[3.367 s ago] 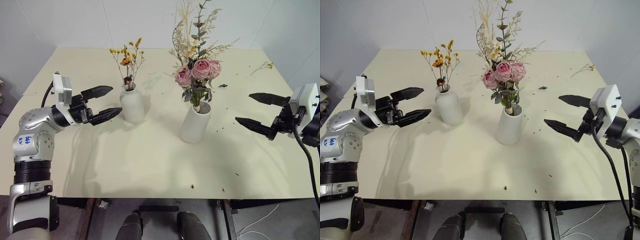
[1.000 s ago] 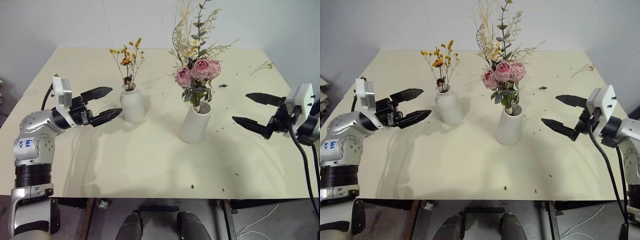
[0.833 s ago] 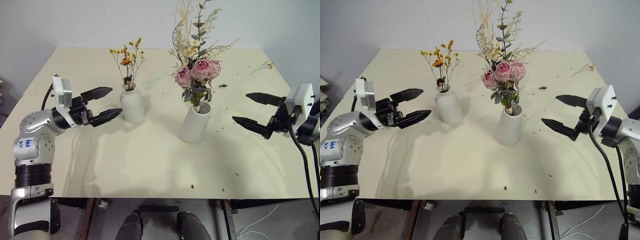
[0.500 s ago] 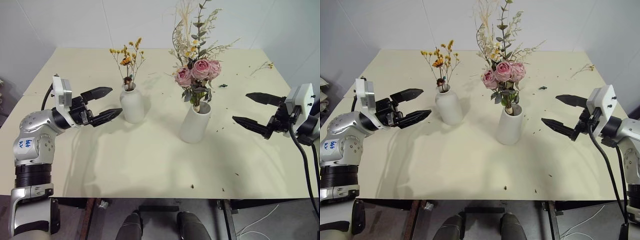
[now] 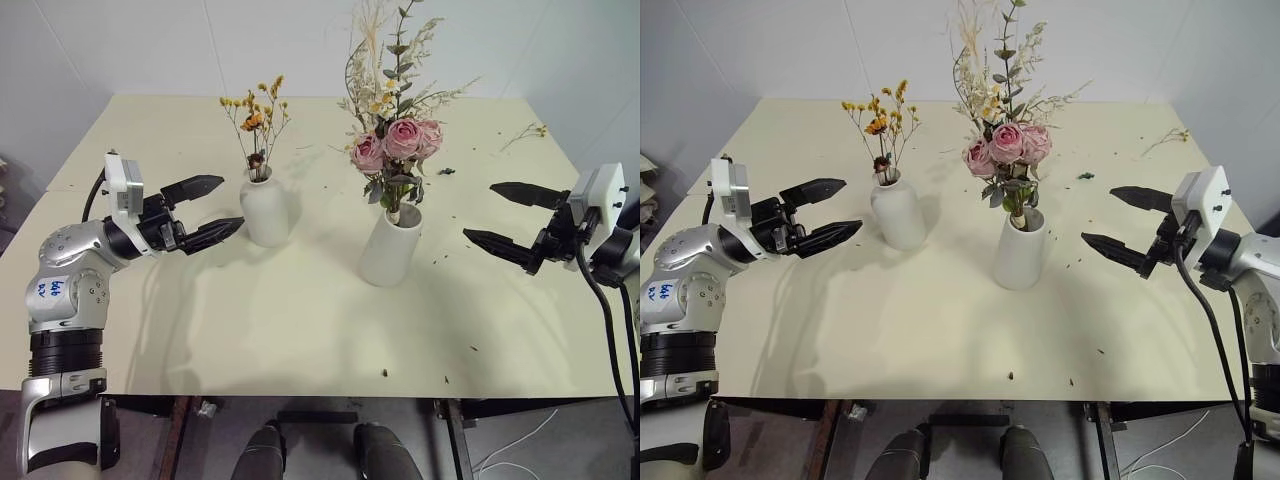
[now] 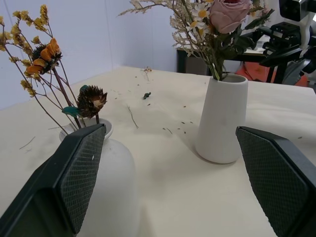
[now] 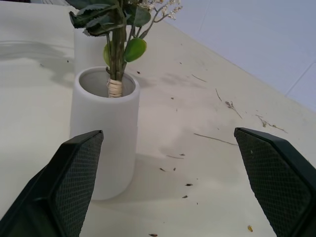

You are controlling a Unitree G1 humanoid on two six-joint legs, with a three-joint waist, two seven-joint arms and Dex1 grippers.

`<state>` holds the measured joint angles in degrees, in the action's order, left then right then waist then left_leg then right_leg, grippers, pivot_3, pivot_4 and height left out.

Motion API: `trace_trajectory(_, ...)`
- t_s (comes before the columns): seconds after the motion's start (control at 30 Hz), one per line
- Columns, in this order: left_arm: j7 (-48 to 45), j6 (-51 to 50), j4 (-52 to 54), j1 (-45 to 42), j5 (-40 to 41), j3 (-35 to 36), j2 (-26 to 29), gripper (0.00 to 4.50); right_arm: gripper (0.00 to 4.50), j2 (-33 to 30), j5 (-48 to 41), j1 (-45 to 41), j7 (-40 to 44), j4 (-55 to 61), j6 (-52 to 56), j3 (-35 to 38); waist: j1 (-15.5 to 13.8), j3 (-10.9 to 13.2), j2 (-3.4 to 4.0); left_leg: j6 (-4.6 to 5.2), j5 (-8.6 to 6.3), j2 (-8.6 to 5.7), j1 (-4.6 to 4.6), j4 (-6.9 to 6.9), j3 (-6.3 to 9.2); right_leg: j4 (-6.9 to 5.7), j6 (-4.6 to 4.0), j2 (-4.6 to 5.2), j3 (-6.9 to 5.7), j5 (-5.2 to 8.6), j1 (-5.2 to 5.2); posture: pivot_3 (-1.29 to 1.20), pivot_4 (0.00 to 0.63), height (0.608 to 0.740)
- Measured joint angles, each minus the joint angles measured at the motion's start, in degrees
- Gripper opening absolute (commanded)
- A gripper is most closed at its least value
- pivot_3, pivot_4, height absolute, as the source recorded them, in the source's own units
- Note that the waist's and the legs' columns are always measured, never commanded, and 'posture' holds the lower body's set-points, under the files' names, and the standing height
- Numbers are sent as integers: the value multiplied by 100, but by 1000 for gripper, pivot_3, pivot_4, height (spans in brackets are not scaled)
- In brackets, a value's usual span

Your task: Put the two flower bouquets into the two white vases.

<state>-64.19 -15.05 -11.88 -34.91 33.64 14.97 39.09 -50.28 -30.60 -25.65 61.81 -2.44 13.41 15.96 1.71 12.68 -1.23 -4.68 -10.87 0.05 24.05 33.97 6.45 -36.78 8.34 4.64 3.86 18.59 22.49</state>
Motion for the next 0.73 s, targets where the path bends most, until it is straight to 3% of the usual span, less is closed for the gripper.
trace_trajectory(0.73, 77, -32, 28, 47, 1, 73, 4, 4500, 4482, 135, 110, -207, 35, -100, -75, -65, 5, 0, 0, 0, 0, 0, -1, 0, 0, -2, 0, 0, 0, 0, 0, 0, 150, 740)
